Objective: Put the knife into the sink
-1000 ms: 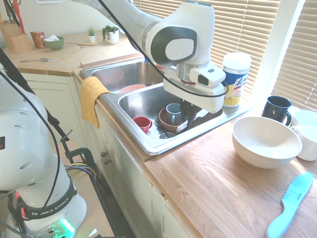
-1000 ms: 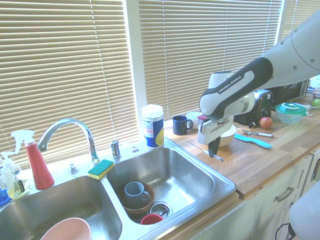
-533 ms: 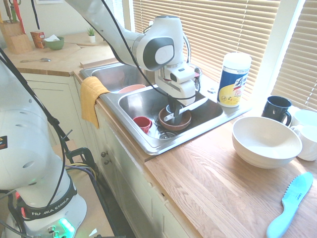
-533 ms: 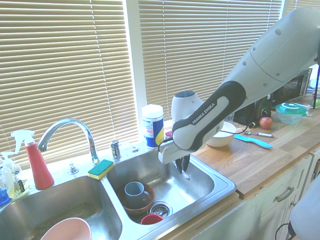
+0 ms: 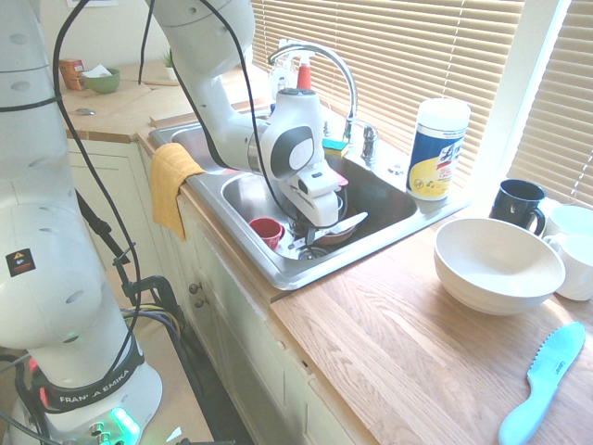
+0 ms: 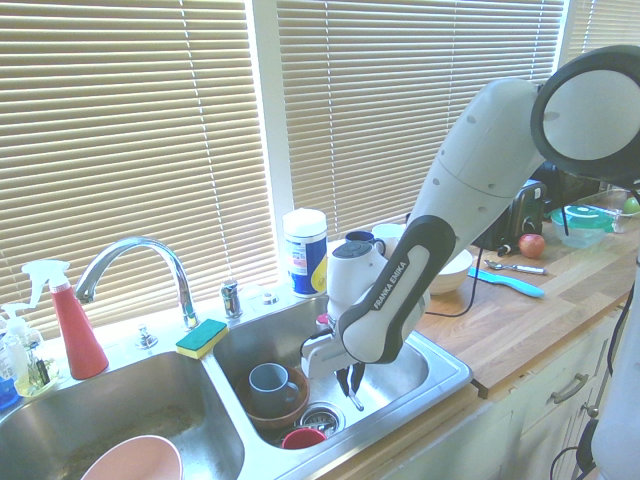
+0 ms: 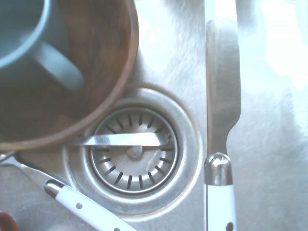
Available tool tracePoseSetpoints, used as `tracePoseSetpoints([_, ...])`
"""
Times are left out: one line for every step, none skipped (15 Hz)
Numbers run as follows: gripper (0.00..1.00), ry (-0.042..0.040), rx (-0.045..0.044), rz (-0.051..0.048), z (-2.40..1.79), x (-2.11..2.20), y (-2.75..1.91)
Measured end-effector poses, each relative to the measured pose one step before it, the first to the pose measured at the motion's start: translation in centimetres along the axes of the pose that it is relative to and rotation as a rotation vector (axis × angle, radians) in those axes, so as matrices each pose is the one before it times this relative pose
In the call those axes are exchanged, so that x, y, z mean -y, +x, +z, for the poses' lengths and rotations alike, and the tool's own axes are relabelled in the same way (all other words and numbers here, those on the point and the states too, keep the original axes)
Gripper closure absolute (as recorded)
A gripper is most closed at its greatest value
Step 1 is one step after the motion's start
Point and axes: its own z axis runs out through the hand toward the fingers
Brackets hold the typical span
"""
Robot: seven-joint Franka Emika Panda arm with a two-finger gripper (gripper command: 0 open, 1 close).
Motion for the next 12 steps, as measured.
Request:
tracePoseSetpoints([1.0, -0.00669, 0.00418, 0.00326, 0.976, 0.017, -0.102])
tracePoseSetpoints([1.0, -0.00532, 0.00271, 0.00238, 0.863, 0.115, 0.039])
tracePoseSetpoints([1.0, -0.00625, 0.00329, 0.00293, 0.822, 0.104, 0.024])
tracePoseSetpoints([1.0, -0.00448, 0.00411, 0.00342, 0.793, 0.067, -0.033])
tracePoseSetpoints([1.0, -0.00541, 0.00456, 0.00581, 0.831, 0.043, -0.002])
tracePoseSetpoints([1.0, -0.00348, 0.00475, 0.0078, 0.82, 0.076, 0.013])
tracePoseSetpoints([1.0, 0.00194, 0.00443, 0.0112, 0.728, 0.174, 0.172])
tracePoseSetpoints([1.0, 0.00063, 0.00633, 0.00964, 0.676, 0.163, 0.24])
tracePoseSetpoints([0.0, 0.00315, 0.00625, 0.00565, 0.561, 0.229, 0.25])
tracePoseSetpoints([0.0, -0.00221, 0.00726, 0.00618, 0.484, 0.184, 0.237])
tracePoseSetpoints([0.0, -0.00134, 0.00671, 0.00406, 0.365, 0.123, 0.191])
tracePoseSetpoints([0.0, -0.00029, 0.00469, 0.00156, 0.261, 0.115, 0.159])
